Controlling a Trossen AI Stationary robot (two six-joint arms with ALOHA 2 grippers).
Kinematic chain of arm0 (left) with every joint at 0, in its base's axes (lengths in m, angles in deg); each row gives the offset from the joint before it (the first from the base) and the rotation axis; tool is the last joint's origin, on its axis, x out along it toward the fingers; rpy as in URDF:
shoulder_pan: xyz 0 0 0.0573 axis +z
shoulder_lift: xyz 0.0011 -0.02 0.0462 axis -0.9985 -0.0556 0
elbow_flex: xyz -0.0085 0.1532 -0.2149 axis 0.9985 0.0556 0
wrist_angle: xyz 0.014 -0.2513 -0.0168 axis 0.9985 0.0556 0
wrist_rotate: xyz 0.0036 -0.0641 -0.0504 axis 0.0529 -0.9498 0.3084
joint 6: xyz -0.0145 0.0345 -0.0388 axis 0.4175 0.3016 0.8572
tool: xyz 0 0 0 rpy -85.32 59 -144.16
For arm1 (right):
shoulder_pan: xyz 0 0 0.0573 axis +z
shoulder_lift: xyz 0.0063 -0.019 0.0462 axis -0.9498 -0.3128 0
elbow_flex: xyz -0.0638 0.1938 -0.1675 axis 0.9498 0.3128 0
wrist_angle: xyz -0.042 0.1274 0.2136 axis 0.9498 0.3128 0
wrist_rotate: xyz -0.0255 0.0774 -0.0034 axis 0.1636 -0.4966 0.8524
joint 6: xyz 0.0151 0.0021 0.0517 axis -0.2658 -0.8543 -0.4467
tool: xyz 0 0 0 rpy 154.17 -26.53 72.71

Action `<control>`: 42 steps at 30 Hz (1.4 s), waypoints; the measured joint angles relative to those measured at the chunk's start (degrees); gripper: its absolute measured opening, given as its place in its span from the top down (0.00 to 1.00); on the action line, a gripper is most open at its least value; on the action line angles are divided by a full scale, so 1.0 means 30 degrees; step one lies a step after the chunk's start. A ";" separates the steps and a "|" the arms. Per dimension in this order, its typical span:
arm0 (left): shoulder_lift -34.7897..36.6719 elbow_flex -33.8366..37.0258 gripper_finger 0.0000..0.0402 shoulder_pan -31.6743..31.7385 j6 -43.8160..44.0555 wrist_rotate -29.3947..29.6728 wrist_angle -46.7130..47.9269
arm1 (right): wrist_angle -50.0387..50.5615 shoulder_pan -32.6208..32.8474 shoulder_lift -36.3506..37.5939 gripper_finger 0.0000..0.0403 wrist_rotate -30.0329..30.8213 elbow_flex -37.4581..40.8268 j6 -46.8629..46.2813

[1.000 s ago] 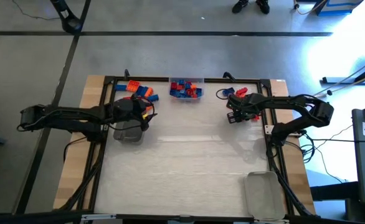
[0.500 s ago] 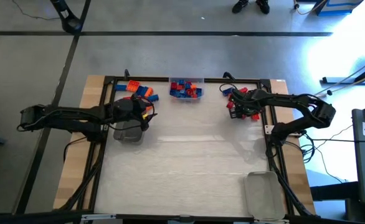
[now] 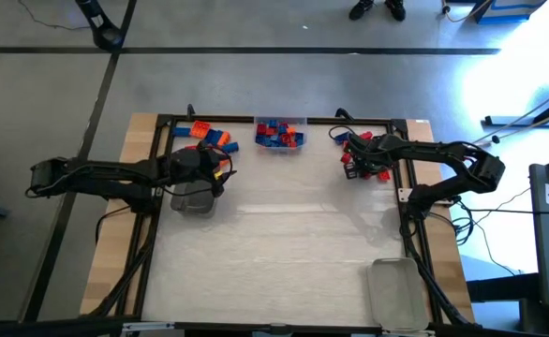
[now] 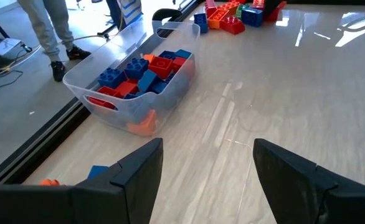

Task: Sort blocks by size
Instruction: Put the red 8 stud game piece into the gray bin

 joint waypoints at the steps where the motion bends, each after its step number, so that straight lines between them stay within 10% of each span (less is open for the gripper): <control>1: 0.0000 0.0000 0.41 0.0000 0.0000 0.0000 0.0007 | 0.0004 0.0005 0.0000 0.74 0.0013 -0.0001 0.0064; 23: 0.0000 0.0000 0.41 0.0000 -0.0176 0.0000 0.0007 | 0.7808 0.6377 0.2054 0.78 -0.3327 -0.4908 -0.0776; 42: 0.0000 0.0000 0.41 0.0000 -0.0414 0.0000 -0.0007 | 0.8282 2.0785 0.2994 0.77 -0.8725 -0.6637 -1.6410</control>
